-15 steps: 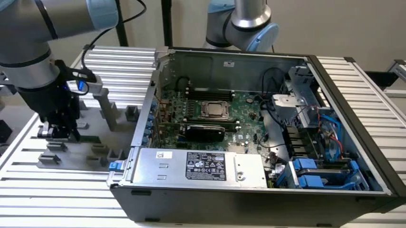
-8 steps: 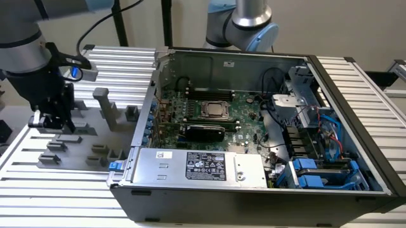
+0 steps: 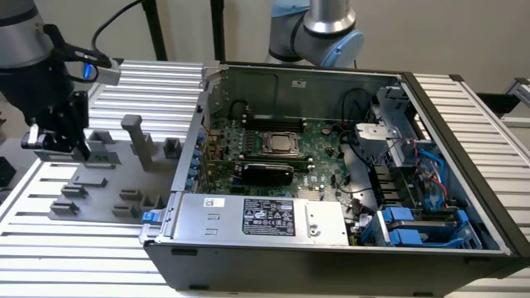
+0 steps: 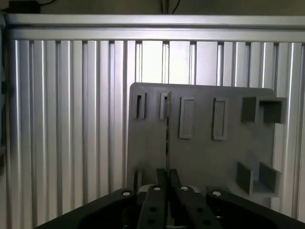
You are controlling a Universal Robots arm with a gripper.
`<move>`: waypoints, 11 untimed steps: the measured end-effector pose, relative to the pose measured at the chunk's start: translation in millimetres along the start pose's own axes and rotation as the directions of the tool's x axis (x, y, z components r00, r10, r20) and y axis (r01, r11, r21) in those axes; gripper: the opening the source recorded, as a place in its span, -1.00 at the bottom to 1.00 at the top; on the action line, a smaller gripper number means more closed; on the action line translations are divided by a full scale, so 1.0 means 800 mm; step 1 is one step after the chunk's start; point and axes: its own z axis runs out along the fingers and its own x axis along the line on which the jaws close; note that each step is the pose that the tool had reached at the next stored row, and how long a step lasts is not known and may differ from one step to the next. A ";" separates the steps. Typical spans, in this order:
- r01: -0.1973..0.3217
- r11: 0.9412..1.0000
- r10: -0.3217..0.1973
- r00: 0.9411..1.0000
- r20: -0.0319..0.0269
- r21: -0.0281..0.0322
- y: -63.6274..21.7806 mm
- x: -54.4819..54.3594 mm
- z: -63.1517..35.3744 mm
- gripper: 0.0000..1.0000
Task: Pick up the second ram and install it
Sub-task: 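Pick up the second ram and move it above second insertion slot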
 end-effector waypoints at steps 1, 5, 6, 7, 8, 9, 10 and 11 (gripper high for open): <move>0.000 1.000 0.000 1.000 0.000 0.000 0.000 0.000 -0.006 -1.00; 0.000 1.000 0.000 1.000 0.000 0.000 -0.002 0.001 -0.029 -1.00; 0.000 1.000 0.000 1.000 0.000 0.000 -0.003 0.001 -0.034 -1.00; 0.000 1.000 0.000 1.000 0.000 0.000 -0.004 0.001 -0.040 -1.00; 0.000 1.000 0.000 1.000 0.000 0.000 -0.005 0.001 -0.046 -1.00; 0.000 1.000 0.000 1.000 0.000 0.000 -0.007 0.001 -0.051 -1.00; 0.000 1.000 0.000 1.000 0.000 0.000 -0.009 0.001 -0.057 -1.00; 0.000 1.000 0.000 1.000 0.000 0.000 -0.013 0.001 -0.063 -1.00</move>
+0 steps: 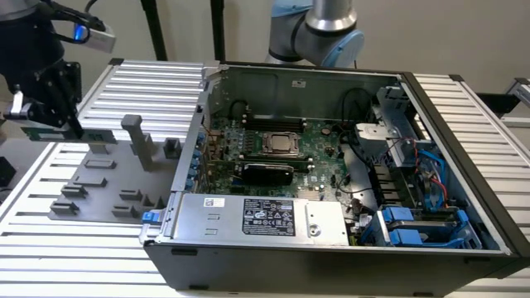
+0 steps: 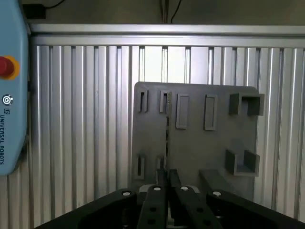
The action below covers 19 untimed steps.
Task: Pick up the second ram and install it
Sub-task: 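Pick up the second ram and move it above second insertion slot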
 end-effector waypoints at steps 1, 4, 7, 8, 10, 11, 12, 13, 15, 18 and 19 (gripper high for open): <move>0.000 1.000 0.000 1.000 0.000 0.000 -0.004 0.000 -0.006 -1.00; 0.000 1.000 0.000 1.000 0.000 0.000 -0.020 0.000 -0.022 -1.00; 0.000 1.000 0.000 1.000 0.000 0.000 -0.036 0.001 -0.037 -1.00; 0.000 1.000 0.000 1.000 0.000 0.000 -0.042 0.001 -0.042 -1.00; 0.000 1.000 0.000 1.000 0.000 0.000 -0.053 0.001 -0.051 -1.00; 0.000 1.000 0.000 1.000 0.000 0.000 -0.059 0.001 -0.055 -1.00; 0.000 1.000 0.000 1.000 0.000 0.000 -0.065 0.001 -0.059 -1.00; 0.000 1.000 0.000 1.000 0.000 0.000 -0.070 0.001 -0.062 -1.00; 0.000 1.000 0.000 1.000 0.000 0.000 -0.082 0.001 -0.069 -1.00; 0.000 1.000 0.000 1.000 0.000 0.000 -0.099 0.000 -0.077 -1.00; 0.000 1.000 0.000 1.000 0.000 0.000 -0.104 0.000 -0.078 -1.00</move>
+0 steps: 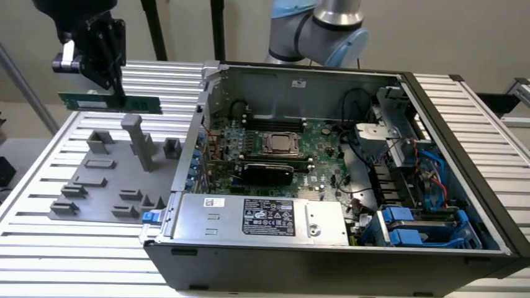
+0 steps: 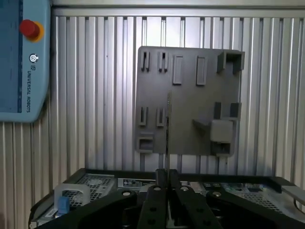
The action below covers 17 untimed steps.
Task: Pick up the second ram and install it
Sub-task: 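Pick up the second ram and move it above second insertion slot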
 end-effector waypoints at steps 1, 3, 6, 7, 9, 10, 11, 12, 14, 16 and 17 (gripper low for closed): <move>0.000 1.000 0.000 1.000 0.000 0.000 -0.006 0.000 -0.002 -1.00; 0.000 1.000 0.000 1.000 0.000 0.000 -0.017 0.000 -0.004 -1.00; 0.000 1.000 0.000 1.000 0.000 0.000 -0.034 -0.001 -0.007 -1.00; 0.000 1.000 0.000 1.000 0.000 0.000 -0.040 -0.001 -0.008 -1.00; 0.000 1.000 0.000 1.000 0.000 0.000 -0.051 -0.001 -0.008 -1.00; 0.000 1.000 0.000 1.000 0.000 0.000 -0.057 -0.001 -0.009 -1.00; 0.000 1.000 0.000 1.000 0.000 0.000 -0.062 -0.001 -0.009 -1.00; 0.000 1.000 0.000 1.000 0.000 0.000 -0.068 -0.001 -0.009 -1.00; 0.000 1.000 0.000 1.000 0.000 0.000 -0.080 -0.001 -0.009 -1.00; 0.000 1.000 0.000 1.000 0.000 0.000 -0.091 -0.002 -0.009 -1.00; 0.000 1.000 0.000 1.000 0.000 0.000 -0.097 -0.002 -0.009 -1.00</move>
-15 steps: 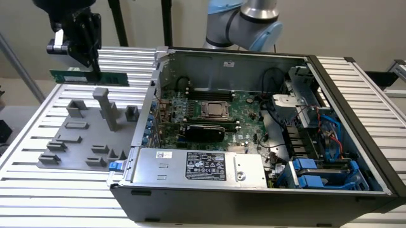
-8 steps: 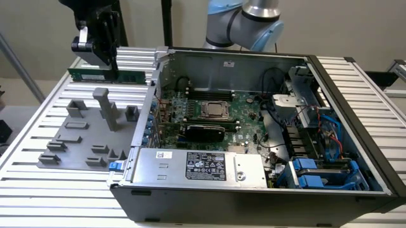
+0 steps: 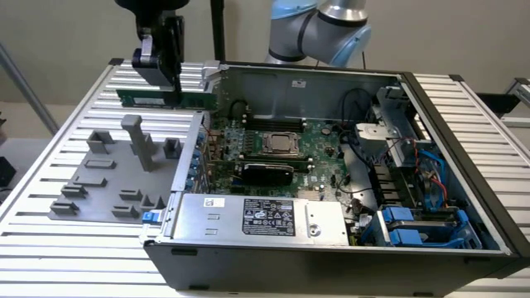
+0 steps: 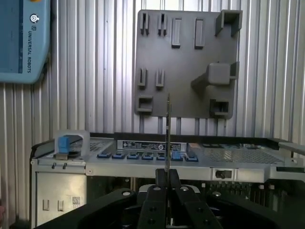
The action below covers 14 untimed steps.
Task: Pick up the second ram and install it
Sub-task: 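Pick up the second ram and move it above second insertion slot, then insert the second ram into the second slot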
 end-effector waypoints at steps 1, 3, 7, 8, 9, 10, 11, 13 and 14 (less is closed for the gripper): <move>0.000 1.000 0.000 1.000 0.000 0.000 -0.006 0.000 0.000 -1.00; 0.000 1.000 0.000 1.000 0.000 0.000 -0.017 -0.001 0.000 -1.00; 0.000 1.000 0.000 1.000 0.000 0.000 -0.040 -0.001 -0.001 -1.00; 0.000 1.000 0.000 1.000 0.000 0.000 -0.046 -0.002 -0.001 -1.00; 0.000 1.000 0.000 1.000 0.000 0.000 -0.051 -0.002 -0.001 -1.00; 0.000 1.000 0.000 1.000 0.000 0.000 -0.057 -0.002 -0.001 -1.00; 0.000 1.000 0.000 1.000 0.000 0.000 -0.063 -0.002 -0.001 -1.00; 0.000 1.000 0.000 1.000 0.000 0.000 -0.074 -0.003 -0.001 -1.00; 0.000 1.000 0.000 1.000 0.000 0.000 -0.080 -0.003 -0.001 -1.00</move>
